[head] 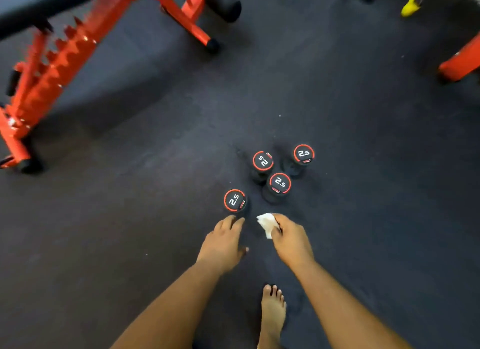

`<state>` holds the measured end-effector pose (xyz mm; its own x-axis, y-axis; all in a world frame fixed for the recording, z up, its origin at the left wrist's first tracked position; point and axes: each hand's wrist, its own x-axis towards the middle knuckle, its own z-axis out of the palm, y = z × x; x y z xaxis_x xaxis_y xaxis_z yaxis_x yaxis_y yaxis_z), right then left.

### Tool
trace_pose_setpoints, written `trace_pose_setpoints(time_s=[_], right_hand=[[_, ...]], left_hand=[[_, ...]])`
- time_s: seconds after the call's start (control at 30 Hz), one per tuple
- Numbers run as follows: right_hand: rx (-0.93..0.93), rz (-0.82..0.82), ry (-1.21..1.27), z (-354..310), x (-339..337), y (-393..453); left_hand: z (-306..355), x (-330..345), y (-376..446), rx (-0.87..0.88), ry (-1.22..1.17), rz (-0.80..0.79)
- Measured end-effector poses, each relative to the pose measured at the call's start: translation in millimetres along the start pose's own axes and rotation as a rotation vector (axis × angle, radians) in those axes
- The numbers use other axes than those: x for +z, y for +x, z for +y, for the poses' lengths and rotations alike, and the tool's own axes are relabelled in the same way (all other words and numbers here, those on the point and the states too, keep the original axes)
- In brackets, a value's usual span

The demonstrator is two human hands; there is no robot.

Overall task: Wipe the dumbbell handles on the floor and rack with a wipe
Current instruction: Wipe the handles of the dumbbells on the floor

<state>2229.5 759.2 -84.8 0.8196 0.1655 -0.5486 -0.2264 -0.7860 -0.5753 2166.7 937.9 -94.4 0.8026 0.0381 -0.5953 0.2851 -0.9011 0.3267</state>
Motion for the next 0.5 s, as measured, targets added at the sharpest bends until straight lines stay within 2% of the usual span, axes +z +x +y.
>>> trace_pose_setpoints(time_s=[0.1, 0.3, 0.5], right_hand=[[0.015, 0.059, 0.015, 47.0, 58.6, 82.7], [0.104, 0.158, 0.057, 99.9, 137.1, 179.9], [-0.05, 0.291, 0.115, 97.5, 199.5, 226.2]], left_hand=[[-29.1, 55.5, 94.0, 0.043, 0.184, -0.021], [-61.1, 115.5, 216.8, 0.163, 0.47, -0.005], [-123.2, 129.5, 253.9, 0.314, 0.408, 0.128]])
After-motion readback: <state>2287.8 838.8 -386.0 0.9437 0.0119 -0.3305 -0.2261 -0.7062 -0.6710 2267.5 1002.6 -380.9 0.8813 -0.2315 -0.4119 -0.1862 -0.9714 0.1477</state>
